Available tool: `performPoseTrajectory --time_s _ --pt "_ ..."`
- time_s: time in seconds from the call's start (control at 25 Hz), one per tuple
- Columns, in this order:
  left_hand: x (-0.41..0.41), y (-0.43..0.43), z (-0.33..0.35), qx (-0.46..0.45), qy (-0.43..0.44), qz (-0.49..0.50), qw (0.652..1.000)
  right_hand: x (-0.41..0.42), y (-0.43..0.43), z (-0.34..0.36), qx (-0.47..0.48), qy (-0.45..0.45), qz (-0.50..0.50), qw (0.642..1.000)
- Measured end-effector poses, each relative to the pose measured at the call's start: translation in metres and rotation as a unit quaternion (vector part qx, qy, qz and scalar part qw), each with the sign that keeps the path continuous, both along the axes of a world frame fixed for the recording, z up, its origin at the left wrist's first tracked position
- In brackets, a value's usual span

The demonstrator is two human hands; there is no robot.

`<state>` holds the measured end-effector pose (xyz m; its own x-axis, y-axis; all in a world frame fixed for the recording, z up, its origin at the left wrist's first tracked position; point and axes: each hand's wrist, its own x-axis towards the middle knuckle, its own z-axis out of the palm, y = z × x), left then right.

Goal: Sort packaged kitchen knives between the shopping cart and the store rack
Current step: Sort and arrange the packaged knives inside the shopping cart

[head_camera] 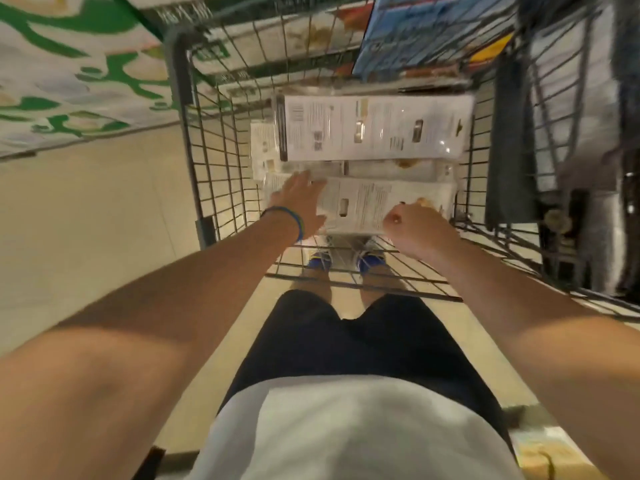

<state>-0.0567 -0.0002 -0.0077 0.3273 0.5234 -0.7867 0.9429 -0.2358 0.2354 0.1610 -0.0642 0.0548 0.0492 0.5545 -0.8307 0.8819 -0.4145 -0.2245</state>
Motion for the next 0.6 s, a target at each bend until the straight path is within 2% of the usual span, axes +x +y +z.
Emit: performPoseTrajectory --time_s 0.12,0.2,0.24,0.32,0.36,0.44,0.56,0.6 --pt "0.005 0.016 -0.020 0.056 0.026 -0.039 0.997 -0.002 0.002 -0.029 -0.022 0.009 -0.032 0.999" --pt "0.012 0.029 -0.023 0.073 0.090 -0.069 0.991 -0.008 0.006 -0.038 -0.059 0.025 -0.090 0.994" --pt "0.015 0.036 -0.022 0.078 0.112 -0.094 0.986 -0.013 0.008 -0.041 -0.079 0.033 -0.121 0.989" --pt "0.021 0.044 -0.012 0.032 0.088 -0.144 0.985 -0.023 0.012 -0.039 -0.125 0.049 -0.239 0.962" --pt "0.024 0.042 -0.006 -0.008 0.061 -0.168 0.984 -0.030 0.014 -0.037 -0.156 0.062 -0.321 0.932" --pt "0.027 0.029 0.005 -0.044 0.036 -0.208 0.977 -0.040 0.020 -0.036 -0.203 0.087 -0.485 0.846" --pt "0.022 -0.002 0.025 0.031 0.014 -0.168 0.985 -0.048 0.018 -0.039 -0.202 0.135 -0.708 0.663" --pt "0.019 -0.010 0.031 0.056 -0.007 -0.147 0.988 -0.047 0.016 -0.039 -0.200 0.145 -0.742 0.623"
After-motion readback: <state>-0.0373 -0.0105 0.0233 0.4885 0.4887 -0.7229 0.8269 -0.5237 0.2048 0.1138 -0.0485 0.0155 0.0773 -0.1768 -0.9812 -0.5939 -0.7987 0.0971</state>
